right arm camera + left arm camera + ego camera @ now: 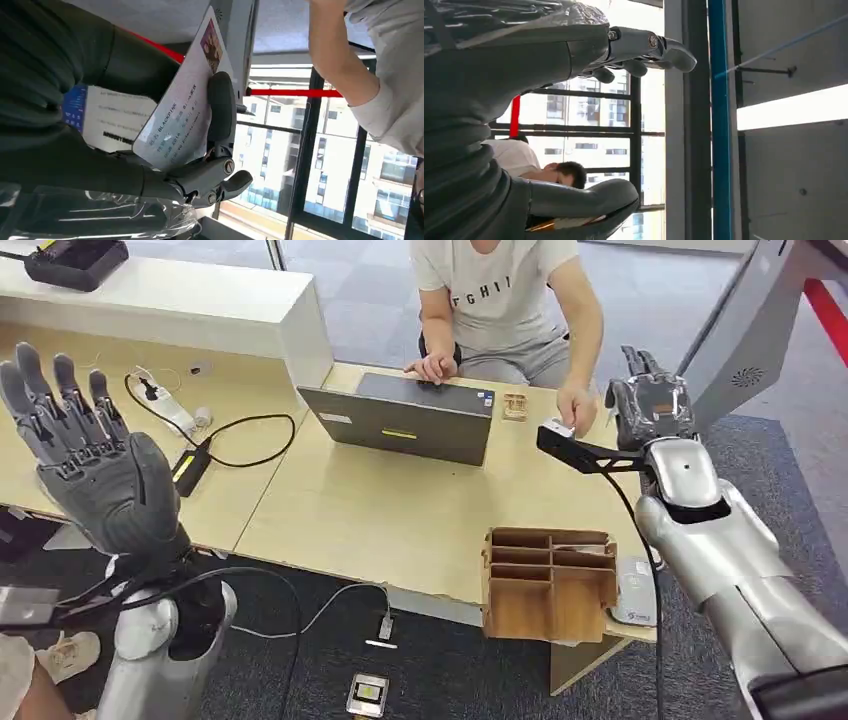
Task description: Pass the card to the sensor for recognition and then transmit it.
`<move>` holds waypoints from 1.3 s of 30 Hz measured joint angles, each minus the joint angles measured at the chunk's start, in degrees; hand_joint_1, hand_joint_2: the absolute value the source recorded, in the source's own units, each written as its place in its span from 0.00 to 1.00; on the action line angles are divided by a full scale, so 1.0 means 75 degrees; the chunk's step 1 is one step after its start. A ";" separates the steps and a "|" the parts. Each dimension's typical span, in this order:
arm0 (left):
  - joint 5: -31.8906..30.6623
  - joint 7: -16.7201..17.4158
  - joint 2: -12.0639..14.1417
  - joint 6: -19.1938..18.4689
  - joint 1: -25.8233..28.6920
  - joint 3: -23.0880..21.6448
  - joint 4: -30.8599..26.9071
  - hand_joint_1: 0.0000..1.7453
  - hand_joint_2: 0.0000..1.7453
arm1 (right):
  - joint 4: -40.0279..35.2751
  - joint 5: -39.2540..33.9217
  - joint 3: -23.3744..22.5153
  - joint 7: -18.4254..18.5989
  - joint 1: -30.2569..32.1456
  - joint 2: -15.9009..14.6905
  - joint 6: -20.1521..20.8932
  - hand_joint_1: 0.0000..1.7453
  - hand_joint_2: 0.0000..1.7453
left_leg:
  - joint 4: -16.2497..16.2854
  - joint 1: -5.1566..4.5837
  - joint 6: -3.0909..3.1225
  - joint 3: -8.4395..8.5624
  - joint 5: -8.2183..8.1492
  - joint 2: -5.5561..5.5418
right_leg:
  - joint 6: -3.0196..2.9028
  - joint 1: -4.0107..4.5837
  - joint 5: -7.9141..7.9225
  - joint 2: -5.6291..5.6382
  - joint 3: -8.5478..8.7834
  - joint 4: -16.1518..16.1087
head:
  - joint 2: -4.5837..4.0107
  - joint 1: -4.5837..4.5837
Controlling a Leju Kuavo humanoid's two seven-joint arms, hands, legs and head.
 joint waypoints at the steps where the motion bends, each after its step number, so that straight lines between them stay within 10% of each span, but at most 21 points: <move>1: -0.0003 -0.0003 -0.0012 -0.0006 0.0000 0.0017 0.0000 0.00 1.00 | 0.0000 -0.0015 0.0000 -0.0006 0.0000 -0.0003 -0.0038 1.00 1.00 | 0.0000 0.0000 0.0000 0.0000 0.0000 0.0000 | 0.0000 0.0000 0.0000 0.0000 -0.0001 0.0000 | 0.0000 0.0000; 17: -0.0023 -0.0003 -0.0055 0.0248 0.0149 0.0160 0.0000 0.00 1.00 | -0.0983 -0.0979 -0.0405 -0.0090 0.0448 -0.0779 -0.0769 1.00 1.00 | 0.0004 -0.0001 0.0002 0.0003 -0.0001 0.0000 | 0.0000 -0.0001 0.0000 0.0000 0.0001 -0.0002 | 0.0000 0.0000; 39: -0.0210 0.0070 0.0382 0.1081 0.0969 0.0248 -0.0466 0.00 1.00 | -0.4409 -0.1661 -0.2998 0.0781 0.4503 -0.2716 -0.2020 1.00 1.00 | -0.0001 -0.0001 0.0006 -0.0001 -0.0015 0.0002 | 0.0006 -0.0002 -0.0006 -0.0001 0.0004 -0.0005 | 0.0000 0.0000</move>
